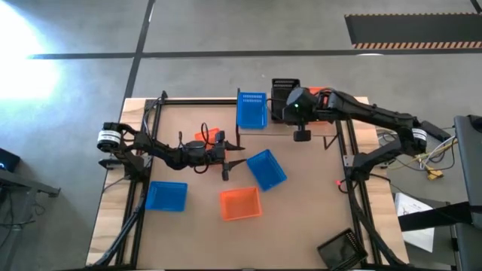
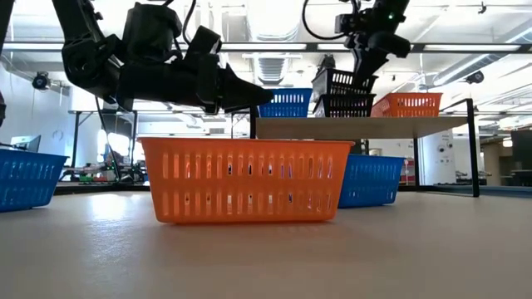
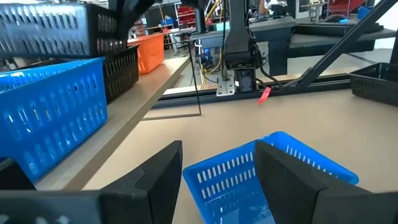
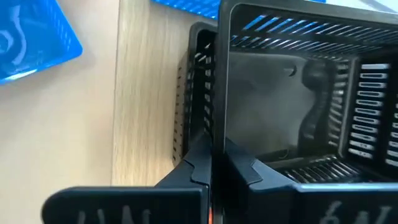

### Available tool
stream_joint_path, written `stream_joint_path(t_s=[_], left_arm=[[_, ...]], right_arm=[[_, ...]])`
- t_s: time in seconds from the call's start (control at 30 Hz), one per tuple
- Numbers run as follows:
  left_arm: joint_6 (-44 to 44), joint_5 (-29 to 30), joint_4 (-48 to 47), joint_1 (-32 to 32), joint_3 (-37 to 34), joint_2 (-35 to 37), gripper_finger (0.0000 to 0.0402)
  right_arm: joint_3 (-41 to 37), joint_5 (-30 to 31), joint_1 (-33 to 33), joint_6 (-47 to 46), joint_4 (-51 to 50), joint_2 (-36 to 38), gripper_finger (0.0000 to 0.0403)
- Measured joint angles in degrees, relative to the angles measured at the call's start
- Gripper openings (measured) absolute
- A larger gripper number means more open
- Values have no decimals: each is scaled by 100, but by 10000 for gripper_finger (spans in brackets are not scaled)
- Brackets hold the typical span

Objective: Stack baskets on shelf by color
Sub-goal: Stack the top black bin on top of the black bin on the shelf

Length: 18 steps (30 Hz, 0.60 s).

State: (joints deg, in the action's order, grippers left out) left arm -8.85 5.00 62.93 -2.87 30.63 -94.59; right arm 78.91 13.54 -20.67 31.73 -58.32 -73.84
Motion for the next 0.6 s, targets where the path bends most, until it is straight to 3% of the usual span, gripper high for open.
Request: stream_joint_path(t_s=[0.2,0.5,0.6], left_arm=[[99,-1,-2,0,-2,0,185],[101,-1,-4,0,-4,0,185],[103,-1,-4,0,-4,0,185]], right_arm=[[42,-2,0,-178,-92,2,24],[42,-28,0,-613,-191,0,128],[42,-426,0,-780,-181,-7,154]])
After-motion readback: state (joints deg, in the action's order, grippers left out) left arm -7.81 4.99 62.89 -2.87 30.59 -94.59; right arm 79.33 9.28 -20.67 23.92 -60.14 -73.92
